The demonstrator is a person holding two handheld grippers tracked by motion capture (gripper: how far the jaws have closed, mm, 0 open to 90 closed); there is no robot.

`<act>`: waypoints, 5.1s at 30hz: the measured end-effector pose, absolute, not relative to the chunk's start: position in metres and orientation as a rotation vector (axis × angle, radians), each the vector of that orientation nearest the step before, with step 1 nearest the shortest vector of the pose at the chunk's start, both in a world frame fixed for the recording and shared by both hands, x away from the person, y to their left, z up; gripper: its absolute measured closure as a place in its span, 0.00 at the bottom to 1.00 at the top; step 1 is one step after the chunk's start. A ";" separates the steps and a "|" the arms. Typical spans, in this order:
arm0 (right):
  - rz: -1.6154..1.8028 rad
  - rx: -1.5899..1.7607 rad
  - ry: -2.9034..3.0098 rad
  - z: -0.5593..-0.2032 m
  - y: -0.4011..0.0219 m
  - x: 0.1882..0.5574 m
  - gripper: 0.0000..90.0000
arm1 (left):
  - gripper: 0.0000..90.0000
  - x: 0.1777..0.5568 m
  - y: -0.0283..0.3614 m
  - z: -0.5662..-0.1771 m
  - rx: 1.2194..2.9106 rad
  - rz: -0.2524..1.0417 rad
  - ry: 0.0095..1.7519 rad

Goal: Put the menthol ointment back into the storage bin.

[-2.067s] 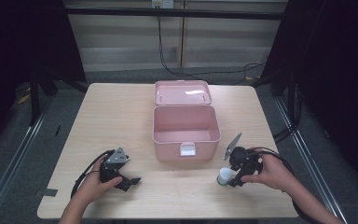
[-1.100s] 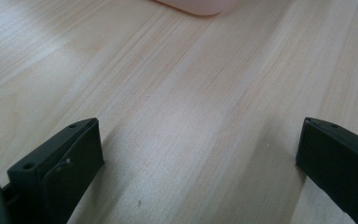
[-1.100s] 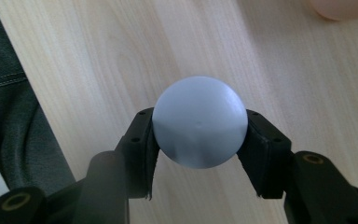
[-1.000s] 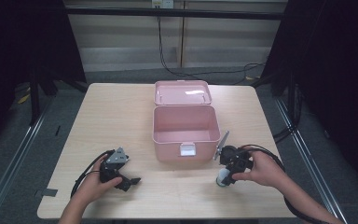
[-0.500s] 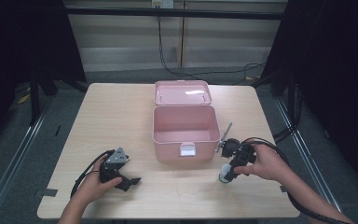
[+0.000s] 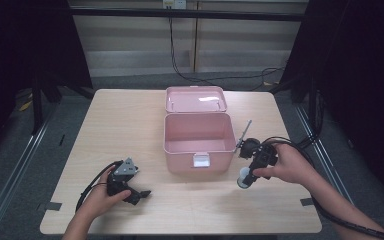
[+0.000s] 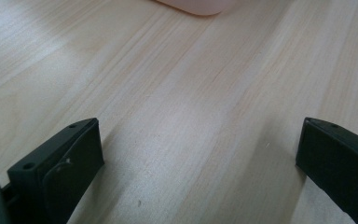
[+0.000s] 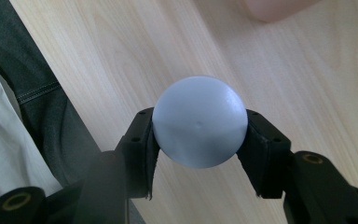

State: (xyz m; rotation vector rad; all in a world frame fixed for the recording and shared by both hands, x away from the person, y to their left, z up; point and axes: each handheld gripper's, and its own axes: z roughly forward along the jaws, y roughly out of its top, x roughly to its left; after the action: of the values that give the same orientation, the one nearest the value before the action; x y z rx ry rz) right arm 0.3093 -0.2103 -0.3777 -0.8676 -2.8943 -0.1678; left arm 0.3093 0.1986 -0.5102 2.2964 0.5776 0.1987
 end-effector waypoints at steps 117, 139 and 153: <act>-0.205 -1.818 -2.514 -0.397 -0.133 0.464 0.56 | 0.00 0.310 0.199 -0.510 2.299 0.195 0.575; -0.209 -1.903 -2.506 -0.413 -0.127 0.468 0.56 | 0.00 0.310 0.199 -0.510 2.299 0.196 0.575; -0.226 -1.906 -2.519 -0.423 -0.127 0.466 0.56 | 0.00 0.310 0.199 -0.510 2.297 0.198 0.577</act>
State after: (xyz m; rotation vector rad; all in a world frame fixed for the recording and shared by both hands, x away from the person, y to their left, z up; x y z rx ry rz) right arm 0.4664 -0.1267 -0.4228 -1.9062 -2.5187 -0.2263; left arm 0.3096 0.1988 -0.5100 2.2966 0.5770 0.1975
